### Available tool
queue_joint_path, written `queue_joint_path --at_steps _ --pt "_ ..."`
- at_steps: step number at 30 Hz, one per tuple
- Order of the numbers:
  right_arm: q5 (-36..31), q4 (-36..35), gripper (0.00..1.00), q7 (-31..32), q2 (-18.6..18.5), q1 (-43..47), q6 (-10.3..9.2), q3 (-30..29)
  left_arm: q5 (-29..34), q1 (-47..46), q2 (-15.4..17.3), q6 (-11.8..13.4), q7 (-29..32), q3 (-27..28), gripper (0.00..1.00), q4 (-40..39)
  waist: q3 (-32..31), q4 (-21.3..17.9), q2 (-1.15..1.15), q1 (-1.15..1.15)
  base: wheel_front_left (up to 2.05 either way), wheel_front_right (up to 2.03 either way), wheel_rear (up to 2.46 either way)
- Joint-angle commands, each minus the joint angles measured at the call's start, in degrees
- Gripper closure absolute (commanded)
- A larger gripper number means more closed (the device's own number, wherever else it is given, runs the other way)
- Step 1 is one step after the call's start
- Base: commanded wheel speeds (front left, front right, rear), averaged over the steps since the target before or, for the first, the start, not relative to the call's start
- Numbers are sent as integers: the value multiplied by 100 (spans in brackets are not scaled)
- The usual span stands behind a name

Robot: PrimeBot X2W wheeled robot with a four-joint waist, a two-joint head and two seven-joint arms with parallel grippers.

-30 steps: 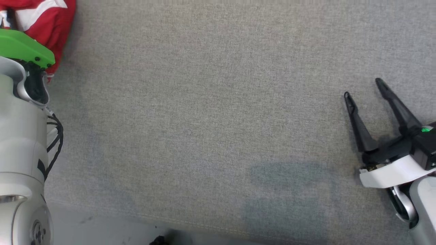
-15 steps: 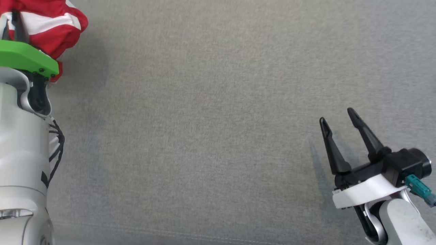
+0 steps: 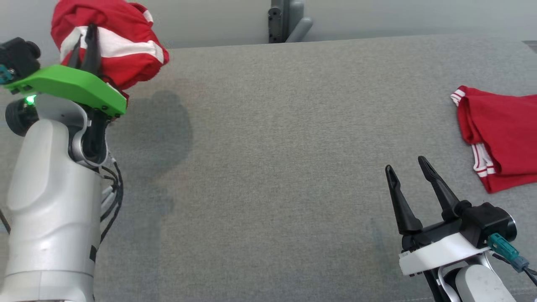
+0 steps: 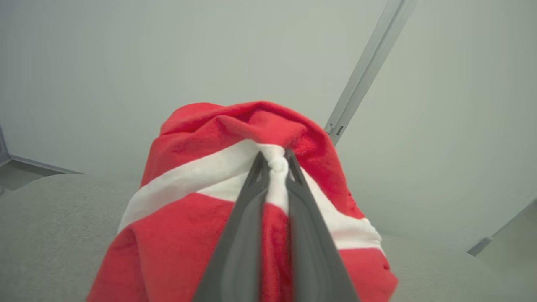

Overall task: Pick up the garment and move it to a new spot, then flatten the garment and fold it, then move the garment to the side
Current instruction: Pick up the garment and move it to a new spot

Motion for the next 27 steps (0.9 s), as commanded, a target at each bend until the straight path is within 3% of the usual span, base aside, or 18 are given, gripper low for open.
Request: queue_joint_path --at_steps 1,16,22,27 --pt "17 -2 0 3 10 74 -9 -11 -52 195 -53 29 99 -47 100 -194 -411 -519 0 0 0 0 0" --pt "97 -66 0 3 43 94 -9 -13 -190 1523 -632 309 1114 -865 100 -2468 -196 -1449 0 0 0 0 0" --pt "107 -107 0 3 75 -46 -9 3 -293 1913 -731 474 1131 -1161 100 -2447 160 -1627 0 0 0 0 0" --pt "97 -93 0 3 124 -127 -9 37 -525 2156 -765 533 1036 -1233 100 -1932 398 -1652 0 0 0 0 0"
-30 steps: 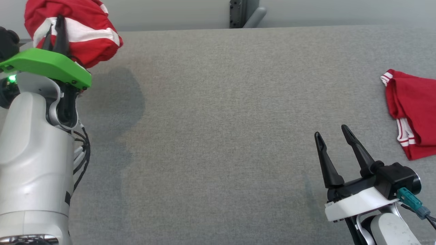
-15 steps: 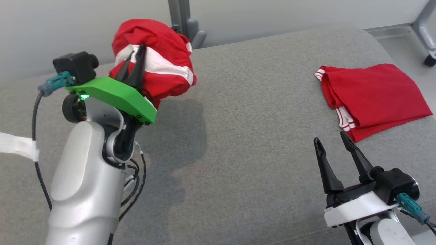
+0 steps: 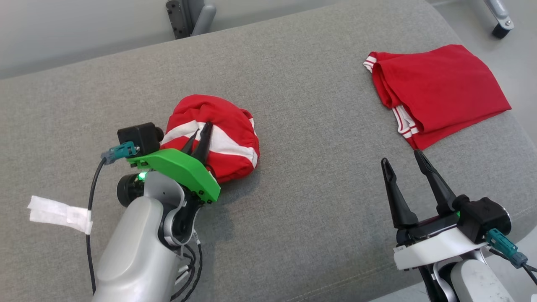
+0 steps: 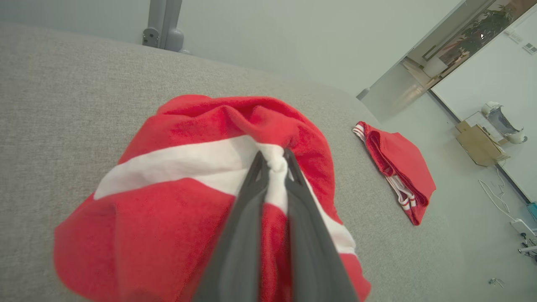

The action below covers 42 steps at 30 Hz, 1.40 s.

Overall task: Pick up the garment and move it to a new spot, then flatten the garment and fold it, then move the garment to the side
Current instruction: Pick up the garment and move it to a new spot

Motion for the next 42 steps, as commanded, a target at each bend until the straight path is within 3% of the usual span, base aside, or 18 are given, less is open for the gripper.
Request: queue_joint_path --at_steps 1,3,4,5,6,11,20,27,32,42 --pt "-1 -6 0 3 34 -78 -9 23 -36 76 24 58 -94 31 100 178 213 -81 0 0 0 0 0" --pt "-6 -5 0 3 44 -124 -9 32 91 88 89 125 -241 32 100 466 266 -77 0 0 0 0 0" --pt "-14 -2 0 3 55 -143 -9 37 135 96 111 169 -337 55 76 593 281 -70 0 0 0 0 0" --pt "-17 1 0 3 60 -158 -9 49 203 96 147 209 -441 67 64 716 291 -61 0 0 0 0 0" --pt "-18 7 0 3 58 -172 -9 56 243 96 157 238 -565 87 0 807 290 -46 0 0 0 0 0" --pt "-16 39 0 4 28 -108 -9 33 366 269 195 388 -1283 190 0 1159 92 145 0 0 0 0 0" --pt "-9 71 0 4 19 81 -9 80 544 734 143 520 -2137 348 0 971 -330 574 0 0 0 0 0" --pt "11 100 0 4 30 243 -9 140 1234 1468 120 650 -2228 714 0 159 -747 889 0 0 0 0 0" --pt "-10 134 0 4 85 354 -9 149 1765 2185 81 463 -2227 1022 0 -540 -1000 1000 0 0 0 0 0" --pt "-38 138 0 4 183 732 -9 38 2964 3484 0 355 -2227 1429 0 -1658 -1390 1213 0 0 0 0 0"
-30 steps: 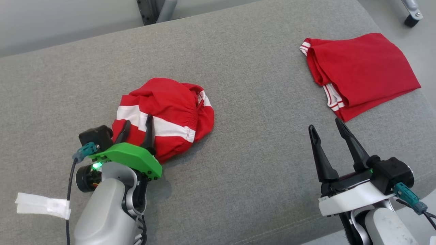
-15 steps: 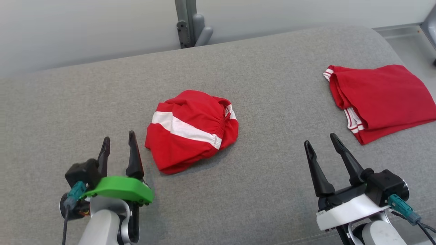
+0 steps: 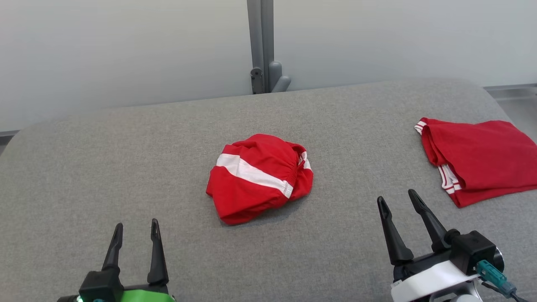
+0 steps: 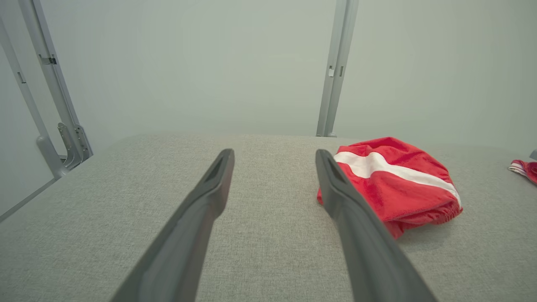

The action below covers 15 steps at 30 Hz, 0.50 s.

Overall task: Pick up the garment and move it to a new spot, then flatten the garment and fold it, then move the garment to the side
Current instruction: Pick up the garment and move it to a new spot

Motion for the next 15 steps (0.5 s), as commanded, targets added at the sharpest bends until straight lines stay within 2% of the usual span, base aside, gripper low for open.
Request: queue_joint_path --at_steps 1,5,15 --pt "-27 10 0 4 16 67 -9 -18 110 136 -8 -8 -17 -6 0 -96 -102 90 0 0 0 0 0" --pt "-27 38 0 4 29 156 -9 -5 300 388 -20 37 -11 -23 0 -156 -148 127 0 0 0 0 0" --pt "-45 108 0 4 43 266 -9 1 328 542 -27 142 -12 -96 0 -152 -215 148 0 0 0 0 0"
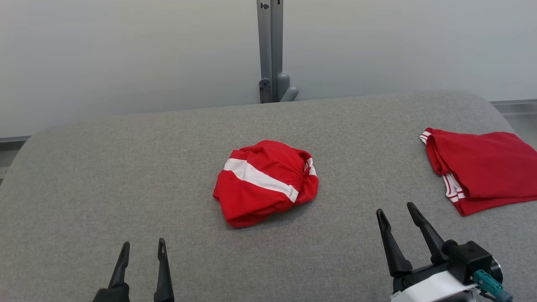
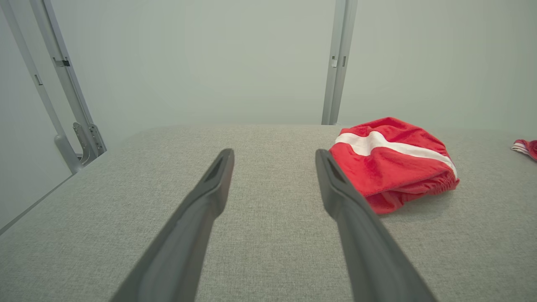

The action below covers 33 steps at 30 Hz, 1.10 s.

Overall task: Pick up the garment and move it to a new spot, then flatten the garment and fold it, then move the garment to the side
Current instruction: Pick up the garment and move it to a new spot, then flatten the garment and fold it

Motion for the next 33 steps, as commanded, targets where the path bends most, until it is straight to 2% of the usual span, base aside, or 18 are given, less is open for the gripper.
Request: queue_joint_path --at_steps 1,33 --pt "-12 15 0 4 2 55 -9 -8 32 72 -4 34 -6 -7 0 -15 -11 -3 0 0 0 0 0" --pt "20 76 0 4 24 169 -9 -144 -6 45 -4 6 -7 -123 0 106 -75 124 0 0 0 0 0"
